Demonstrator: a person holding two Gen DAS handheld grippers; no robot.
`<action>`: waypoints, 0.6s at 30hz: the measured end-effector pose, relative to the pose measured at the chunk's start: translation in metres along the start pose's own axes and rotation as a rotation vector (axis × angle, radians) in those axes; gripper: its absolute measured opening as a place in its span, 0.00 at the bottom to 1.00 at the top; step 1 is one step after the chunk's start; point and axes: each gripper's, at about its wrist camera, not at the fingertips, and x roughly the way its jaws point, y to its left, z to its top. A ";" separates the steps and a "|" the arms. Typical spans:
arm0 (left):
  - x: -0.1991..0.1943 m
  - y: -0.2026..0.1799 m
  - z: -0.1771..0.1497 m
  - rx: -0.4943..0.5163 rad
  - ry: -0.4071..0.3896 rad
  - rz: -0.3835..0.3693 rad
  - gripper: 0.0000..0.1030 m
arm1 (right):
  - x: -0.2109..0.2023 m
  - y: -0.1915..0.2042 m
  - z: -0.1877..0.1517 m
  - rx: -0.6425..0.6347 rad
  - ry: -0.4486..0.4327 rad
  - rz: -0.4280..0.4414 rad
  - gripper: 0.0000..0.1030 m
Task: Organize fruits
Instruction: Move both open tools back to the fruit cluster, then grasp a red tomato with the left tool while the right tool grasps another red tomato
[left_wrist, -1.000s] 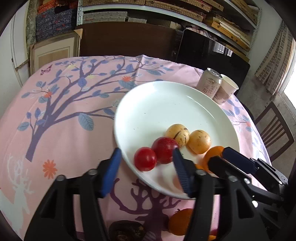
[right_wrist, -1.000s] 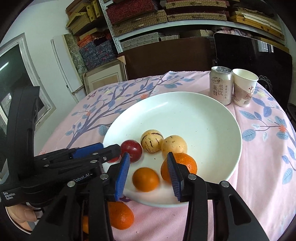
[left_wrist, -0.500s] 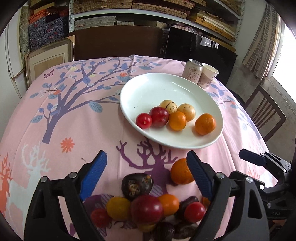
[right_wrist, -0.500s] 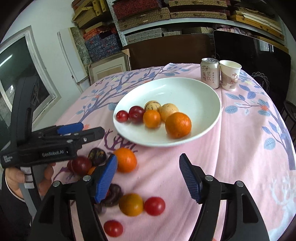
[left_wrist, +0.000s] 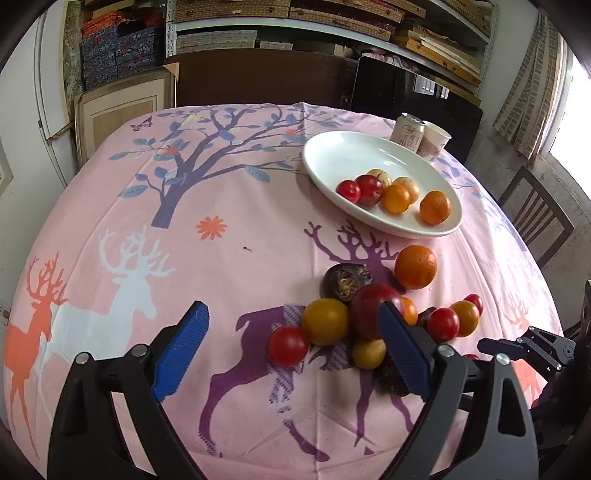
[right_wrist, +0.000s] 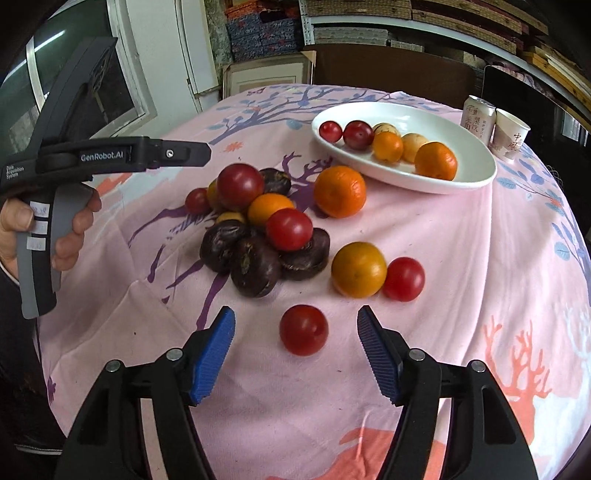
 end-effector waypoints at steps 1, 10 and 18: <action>0.000 0.004 -0.003 -0.001 0.003 0.003 0.88 | 0.003 0.003 -0.001 -0.003 0.007 -0.006 0.59; 0.004 0.015 -0.028 0.053 0.045 0.023 0.88 | 0.009 -0.003 -0.010 0.078 -0.003 -0.021 0.27; 0.020 0.010 -0.039 0.124 0.075 0.045 0.88 | 0.005 -0.013 -0.013 0.134 -0.031 0.020 0.27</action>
